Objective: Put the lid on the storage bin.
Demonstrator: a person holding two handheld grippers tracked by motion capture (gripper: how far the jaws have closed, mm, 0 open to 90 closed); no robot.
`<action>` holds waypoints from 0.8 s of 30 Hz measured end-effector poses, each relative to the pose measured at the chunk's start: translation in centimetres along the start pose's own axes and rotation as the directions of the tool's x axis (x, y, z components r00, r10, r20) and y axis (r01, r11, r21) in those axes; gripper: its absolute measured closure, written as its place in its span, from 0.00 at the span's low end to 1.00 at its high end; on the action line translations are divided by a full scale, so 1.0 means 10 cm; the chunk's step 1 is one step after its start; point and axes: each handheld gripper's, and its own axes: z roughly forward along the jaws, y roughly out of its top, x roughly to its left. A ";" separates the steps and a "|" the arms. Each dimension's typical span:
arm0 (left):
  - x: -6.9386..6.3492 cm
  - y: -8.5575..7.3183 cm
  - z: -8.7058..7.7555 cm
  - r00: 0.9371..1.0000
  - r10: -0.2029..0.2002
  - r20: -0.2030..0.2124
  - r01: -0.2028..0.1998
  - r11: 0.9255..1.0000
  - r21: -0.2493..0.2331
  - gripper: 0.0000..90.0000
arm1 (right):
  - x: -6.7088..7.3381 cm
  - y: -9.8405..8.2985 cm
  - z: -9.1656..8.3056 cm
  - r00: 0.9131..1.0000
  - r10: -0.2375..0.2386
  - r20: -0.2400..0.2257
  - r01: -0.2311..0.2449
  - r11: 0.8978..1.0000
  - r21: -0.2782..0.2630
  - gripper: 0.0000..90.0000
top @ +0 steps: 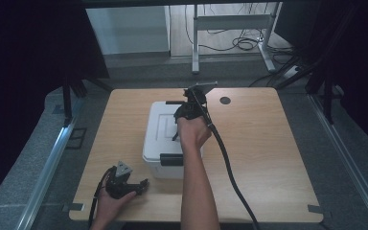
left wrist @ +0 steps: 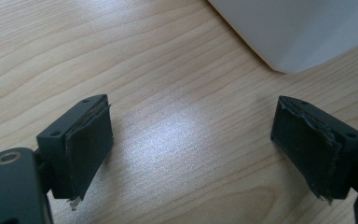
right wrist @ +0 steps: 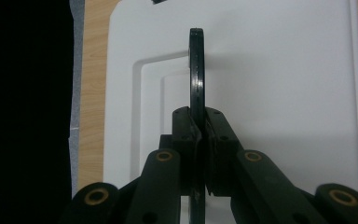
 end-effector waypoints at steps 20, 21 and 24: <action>0.00 0.00 0.00 1.000 0.003 0.001 -0.003 1.000 0.001 0.14 | -0.02 -0.06 0.02 1.000 -0.029 -0.009 0.029 0.999 -0.014 0.93; 0.00 0.00 0.00 1.000 0.003 0.001 -0.003 1.000 0.001 0.14 | -0.01 -0.06 0.01 0.999 -0.035 -0.005 0.035 0.999 -0.012 0.93; 0.00 0.00 0.00 1.000 0.003 0.001 -0.003 1.000 0.001 0.14 | -0.01 -0.06 -0.02 0.999 -0.039 -0.004 0.039 0.999 -0.002 0.93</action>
